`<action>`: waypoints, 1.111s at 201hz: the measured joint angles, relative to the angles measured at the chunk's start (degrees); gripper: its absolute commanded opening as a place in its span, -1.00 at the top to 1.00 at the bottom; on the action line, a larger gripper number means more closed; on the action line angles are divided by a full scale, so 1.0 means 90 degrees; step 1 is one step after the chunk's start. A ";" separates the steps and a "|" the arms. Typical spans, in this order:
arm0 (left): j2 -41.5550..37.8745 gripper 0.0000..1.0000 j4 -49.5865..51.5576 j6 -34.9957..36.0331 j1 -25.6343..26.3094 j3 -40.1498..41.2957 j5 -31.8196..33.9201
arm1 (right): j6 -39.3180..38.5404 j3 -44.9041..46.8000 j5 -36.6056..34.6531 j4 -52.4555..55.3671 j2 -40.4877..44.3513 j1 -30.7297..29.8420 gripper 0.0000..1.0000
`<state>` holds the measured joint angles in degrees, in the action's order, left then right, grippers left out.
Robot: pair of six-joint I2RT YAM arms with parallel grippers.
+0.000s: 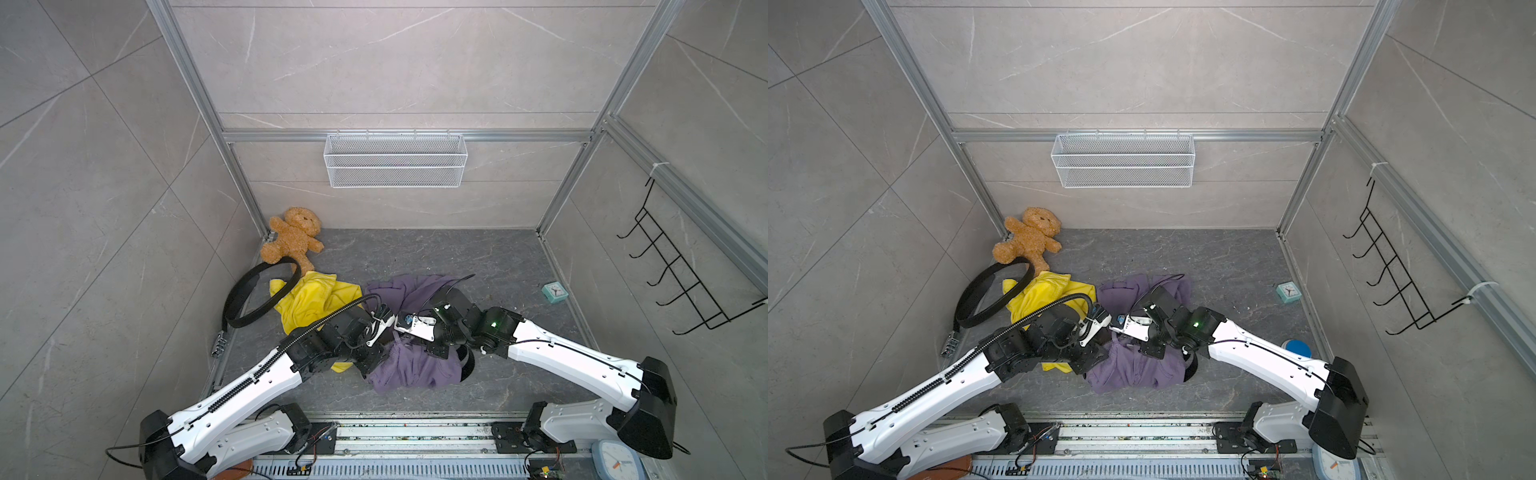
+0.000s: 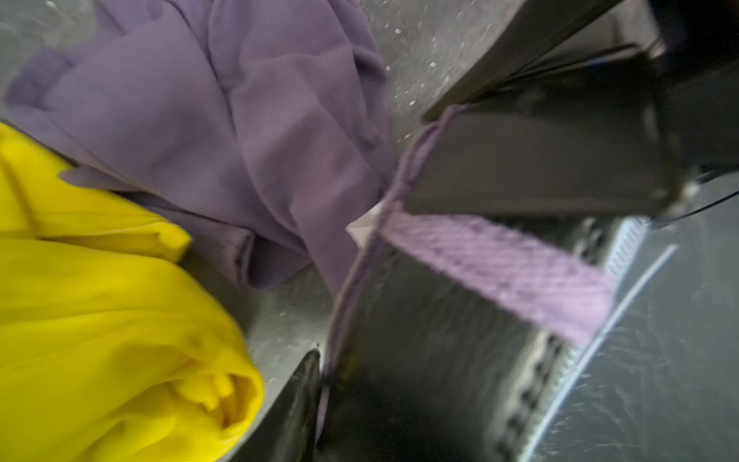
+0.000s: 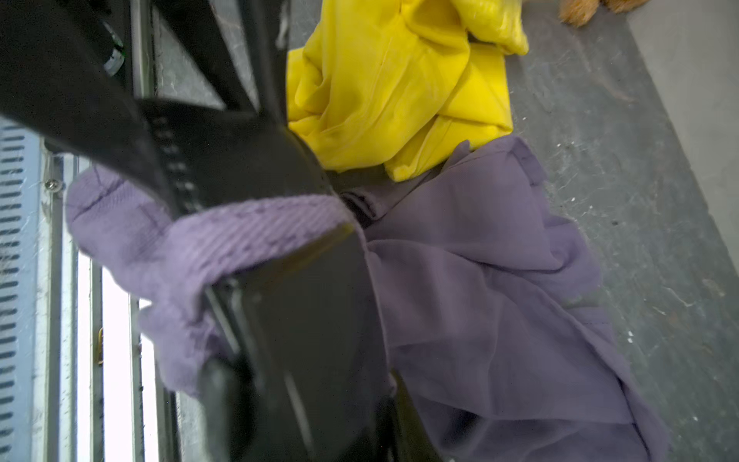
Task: Remove the belt from the trousers
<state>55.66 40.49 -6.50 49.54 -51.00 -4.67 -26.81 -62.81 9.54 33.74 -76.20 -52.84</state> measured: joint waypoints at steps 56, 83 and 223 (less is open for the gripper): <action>-0.1003 -0.01 -0.0226 0.0192 0.0061 0.0087 0.0687 | 0.0126 -0.0221 0.0148 0.0379 0.0000 0.0058 1.00; -0.0823 -0.02 -0.0423 0.0364 0.0379 0.0087 0.0918 | 0.0170 -0.0372 0.0250 0.0580 -0.0044 0.0097 1.00; -0.0559 1.00 -0.1547 0.1362 0.1457 0.0483 0.2511 | 0.0539 -0.0243 0.0712 0.0590 -0.0063 0.0274 -0.04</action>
<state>50.63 26.57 5.76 62.65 -46.65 17.93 -21.96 -64.99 15.94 39.05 -76.77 -50.37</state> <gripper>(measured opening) 0.064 0.404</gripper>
